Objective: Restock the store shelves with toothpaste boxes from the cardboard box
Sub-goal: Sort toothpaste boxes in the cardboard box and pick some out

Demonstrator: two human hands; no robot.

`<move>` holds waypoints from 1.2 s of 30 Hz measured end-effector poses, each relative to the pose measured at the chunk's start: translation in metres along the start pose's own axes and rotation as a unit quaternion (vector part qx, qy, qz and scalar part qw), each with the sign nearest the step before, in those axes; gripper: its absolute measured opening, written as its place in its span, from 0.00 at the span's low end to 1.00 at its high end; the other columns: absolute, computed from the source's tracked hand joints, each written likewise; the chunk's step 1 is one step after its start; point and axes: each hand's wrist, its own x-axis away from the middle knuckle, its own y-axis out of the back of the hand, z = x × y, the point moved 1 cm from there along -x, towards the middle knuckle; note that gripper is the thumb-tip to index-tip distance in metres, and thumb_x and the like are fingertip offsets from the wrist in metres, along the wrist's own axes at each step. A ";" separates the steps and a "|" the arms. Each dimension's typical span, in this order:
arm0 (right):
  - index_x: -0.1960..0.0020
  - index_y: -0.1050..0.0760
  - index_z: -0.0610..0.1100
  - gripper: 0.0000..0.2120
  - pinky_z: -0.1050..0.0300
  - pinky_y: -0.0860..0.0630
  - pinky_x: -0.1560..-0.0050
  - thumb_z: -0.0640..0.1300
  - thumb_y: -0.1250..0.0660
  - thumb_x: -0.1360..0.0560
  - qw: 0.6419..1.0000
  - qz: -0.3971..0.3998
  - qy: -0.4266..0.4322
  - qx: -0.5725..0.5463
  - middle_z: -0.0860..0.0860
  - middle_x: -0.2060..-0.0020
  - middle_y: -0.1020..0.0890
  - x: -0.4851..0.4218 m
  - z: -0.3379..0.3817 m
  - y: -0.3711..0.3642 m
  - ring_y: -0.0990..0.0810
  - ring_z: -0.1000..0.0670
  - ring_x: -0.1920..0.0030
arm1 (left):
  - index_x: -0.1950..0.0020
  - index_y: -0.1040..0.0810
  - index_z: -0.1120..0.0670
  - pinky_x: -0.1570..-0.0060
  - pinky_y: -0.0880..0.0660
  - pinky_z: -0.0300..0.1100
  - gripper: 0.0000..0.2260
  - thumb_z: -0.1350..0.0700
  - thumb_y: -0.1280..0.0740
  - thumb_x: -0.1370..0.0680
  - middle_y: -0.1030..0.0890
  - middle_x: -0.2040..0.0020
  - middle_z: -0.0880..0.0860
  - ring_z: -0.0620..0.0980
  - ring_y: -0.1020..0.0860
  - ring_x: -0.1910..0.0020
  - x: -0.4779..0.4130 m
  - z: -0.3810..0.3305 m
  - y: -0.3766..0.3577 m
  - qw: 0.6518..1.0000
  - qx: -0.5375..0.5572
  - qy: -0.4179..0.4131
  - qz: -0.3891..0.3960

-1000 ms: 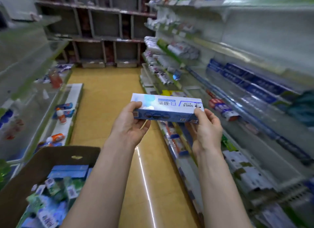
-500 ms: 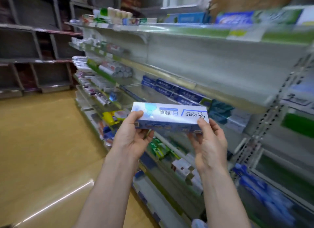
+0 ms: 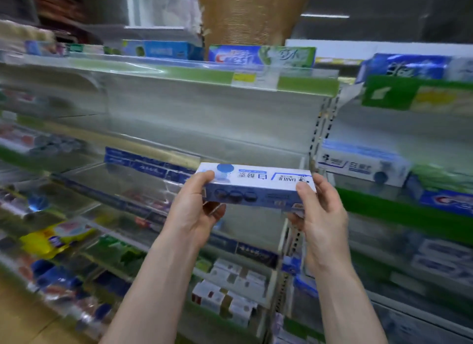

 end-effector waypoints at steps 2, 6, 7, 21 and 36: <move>0.36 0.29 0.55 0.16 0.57 0.22 0.57 0.47 0.35 0.22 0.999 -0.002 0.024 0.036 0.55 0.43 0.22 -0.017 0.014 0.013 0.22 0.56 0.48 | 0.54 0.24 0.50 0.67 0.33 0.40 0.01 0.55 0.35 0.24 0.24 0.60 0.51 0.47 0.26 0.66 -0.008 0.003 -0.023 0.999 -0.023 -0.004 0.028; 0.29 0.33 0.53 0.23 0.50 0.21 0.46 0.47 0.35 0.23 0.995 0.031 0.057 0.079 0.54 0.37 0.25 -0.056 0.043 0.048 0.24 0.53 0.41 | 0.55 0.24 0.50 0.68 0.32 0.39 0.04 0.51 0.36 0.22 0.25 0.60 0.51 0.49 0.24 0.66 -0.021 0.003 -0.073 0.992 -0.076 -0.019 0.102; 0.28 0.35 0.53 0.25 0.53 0.21 0.50 0.44 0.35 0.23 0.993 0.058 0.055 0.086 0.55 0.39 0.25 -0.066 0.048 0.057 0.23 0.53 0.44 | 0.55 0.24 0.51 0.68 0.32 0.40 0.05 0.51 0.36 0.22 0.25 0.60 0.52 0.49 0.24 0.65 -0.024 0.002 -0.082 0.989 -0.086 -0.020 0.117; 0.52 0.24 0.48 0.22 0.57 0.26 0.63 0.65 0.44 0.23 0.892 0.103 -0.041 0.438 0.47 0.62 0.18 -0.176 0.113 0.159 0.20 0.48 0.67 | 0.53 0.27 0.56 0.67 0.27 0.42 0.15 0.43 0.34 0.25 0.28 0.62 0.57 0.52 0.27 0.69 -0.057 0.053 -0.200 0.953 -0.258 0.064 0.148; 0.37 0.28 0.46 0.20 0.57 0.19 0.55 0.54 0.33 0.25 0.909 0.198 -0.104 0.351 0.48 0.49 0.17 -0.209 0.114 0.211 0.17 0.49 0.52 | 0.51 0.26 0.56 0.63 0.26 0.44 0.23 0.36 0.35 0.27 0.24 0.61 0.57 0.52 0.25 0.67 -0.064 0.062 -0.240 0.913 -0.371 0.047 0.167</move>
